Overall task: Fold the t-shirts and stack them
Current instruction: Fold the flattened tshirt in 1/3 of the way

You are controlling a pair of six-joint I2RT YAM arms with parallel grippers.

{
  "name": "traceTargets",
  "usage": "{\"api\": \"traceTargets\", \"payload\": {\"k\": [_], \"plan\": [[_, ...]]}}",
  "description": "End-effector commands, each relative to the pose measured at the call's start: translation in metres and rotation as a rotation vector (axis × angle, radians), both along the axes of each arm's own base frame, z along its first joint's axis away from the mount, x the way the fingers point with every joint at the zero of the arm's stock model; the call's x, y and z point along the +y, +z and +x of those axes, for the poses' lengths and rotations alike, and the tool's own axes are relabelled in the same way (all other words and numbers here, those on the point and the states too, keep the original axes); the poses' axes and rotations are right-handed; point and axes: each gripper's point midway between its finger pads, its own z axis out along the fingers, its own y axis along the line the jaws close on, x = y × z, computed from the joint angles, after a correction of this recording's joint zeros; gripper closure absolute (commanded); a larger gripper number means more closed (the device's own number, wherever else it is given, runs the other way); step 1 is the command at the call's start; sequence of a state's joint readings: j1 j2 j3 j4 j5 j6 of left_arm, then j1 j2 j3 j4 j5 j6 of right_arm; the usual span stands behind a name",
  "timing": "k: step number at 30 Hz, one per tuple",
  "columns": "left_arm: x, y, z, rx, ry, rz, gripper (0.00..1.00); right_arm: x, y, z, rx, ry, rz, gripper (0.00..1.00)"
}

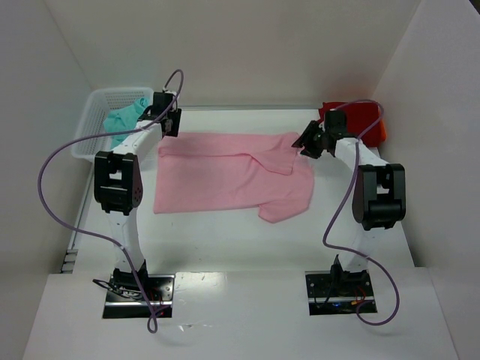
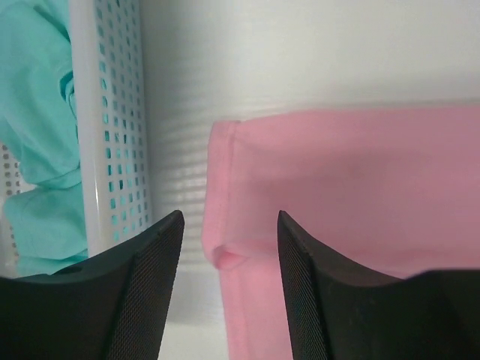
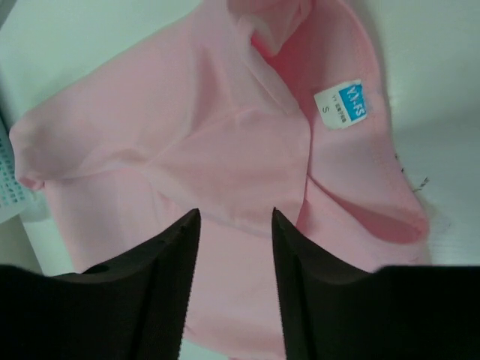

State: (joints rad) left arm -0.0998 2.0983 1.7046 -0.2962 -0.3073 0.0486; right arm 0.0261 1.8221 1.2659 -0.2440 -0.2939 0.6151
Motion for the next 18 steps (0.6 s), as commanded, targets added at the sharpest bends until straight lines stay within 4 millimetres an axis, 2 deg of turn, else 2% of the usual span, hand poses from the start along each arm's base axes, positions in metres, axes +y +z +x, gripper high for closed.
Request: {"api": "traceTargets", "payload": {"k": [1,2,3,4,5,7,9,11,12,14,15,18], "plan": [[-0.013,0.03,0.019,-0.095,0.03,-0.127,0.39,-0.017,0.041,0.029,-0.106,-0.026,-0.056,0.45],[-0.016,0.024,0.019,-0.088,0.034,-0.148,0.41,-0.018,0.035,0.033,-0.094,-0.015,-0.068,0.41],[-0.019,0.023,0.022,-0.089,0.035,-0.168,0.44,-0.019,0.045,0.042,-0.125,-0.016,-0.081,0.37],[-0.02,0.016,0.022,-0.082,0.057,-0.192,0.45,-0.02,0.046,0.046,-0.135,-0.005,-0.093,0.34],[-0.023,0.015,0.022,-0.081,0.052,-0.211,0.45,-0.022,0.039,0.051,-0.124,-0.012,-0.101,0.34],[-0.027,0.005,0.021,-0.066,0.053,-0.237,0.45,-0.022,0.042,0.063,-0.147,0.004,-0.119,0.31],[-0.032,-0.003,0.019,-0.058,0.044,-0.259,0.47,-0.024,0.032,0.076,-0.141,0.006,-0.134,0.31],[-0.034,-0.003,0.016,-0.052,0.036,-0.267,0.5,-0.025,0.027,0.085,-0.146,0.014,-0.143,0.36],[-0.035,-0.006,0.016,-0.051,0.028,-0.274,0.52,-0.025,0.012,0.087,-0.113,0.017,-0.143,0.38],[-0.037,-0.006,0.016,-0.049,0.02,-0.282,0.54,-0.025,0.007,0.093,-0.109,0.017,-0.143,0.4],[-0.039,-0.01,0.013,-0.038,0.014,-0.288,0.59,-0.025,-0.006,0.093,-0.086,0.019,-0.143,0.4],[-0.039,-0.023,0.013,-0.016,0.023,-0.292,0.64,-0.025,-0.016,0.094,-0.074,0.02,-0.143,0.4]]}}
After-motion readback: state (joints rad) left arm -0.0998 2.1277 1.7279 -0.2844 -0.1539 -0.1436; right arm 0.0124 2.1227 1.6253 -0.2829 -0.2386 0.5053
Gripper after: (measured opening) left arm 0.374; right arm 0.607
